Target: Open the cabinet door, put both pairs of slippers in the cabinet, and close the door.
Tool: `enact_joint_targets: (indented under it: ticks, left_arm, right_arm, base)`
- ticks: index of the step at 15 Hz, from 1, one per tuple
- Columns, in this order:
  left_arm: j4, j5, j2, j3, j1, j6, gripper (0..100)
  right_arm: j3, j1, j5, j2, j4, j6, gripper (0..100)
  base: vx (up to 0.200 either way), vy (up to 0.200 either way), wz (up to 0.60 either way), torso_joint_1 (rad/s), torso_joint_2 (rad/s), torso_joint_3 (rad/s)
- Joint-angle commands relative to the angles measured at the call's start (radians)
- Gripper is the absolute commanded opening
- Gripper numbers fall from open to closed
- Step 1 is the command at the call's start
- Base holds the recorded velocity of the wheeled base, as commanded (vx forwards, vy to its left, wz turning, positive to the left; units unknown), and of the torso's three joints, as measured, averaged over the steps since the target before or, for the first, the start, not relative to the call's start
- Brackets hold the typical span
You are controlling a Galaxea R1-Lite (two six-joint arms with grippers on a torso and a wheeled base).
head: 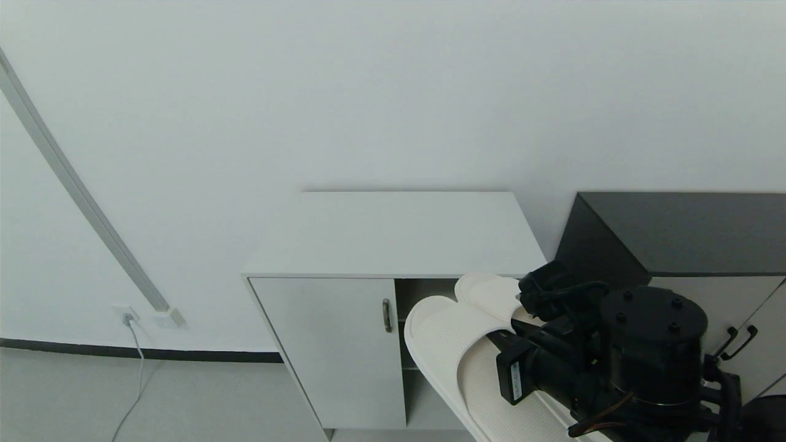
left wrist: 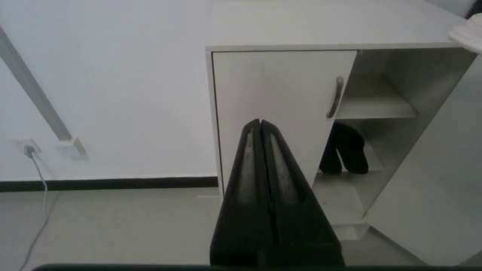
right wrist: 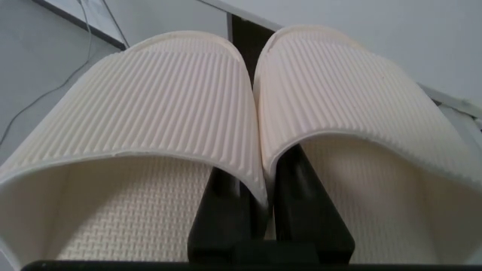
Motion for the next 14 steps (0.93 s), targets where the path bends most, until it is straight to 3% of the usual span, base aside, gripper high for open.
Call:
enact_joint_targets:
  ticks: [1, 14]
  left_arm:
    - [0.0, 0.0, 0.001, 0.0, 0.0, 0.0, 0]
    - [0.0, 0.0, 0.001, 0.0, 0.0, 0.0, 0]
  right_arm:
    - [0.001, 0.001, 0.0, 0.001, 0.0, 0.0, 0]
    - [0.007, 0.006, 0.0, 0.007, 0.0, 0.0, 0]
  base:
    - [0.0, 0.0, 0.0, -0.154, 0.35, 0.198]
    - [0.0, 0.0, 0.0, -0.19, 0.45, 0.254]
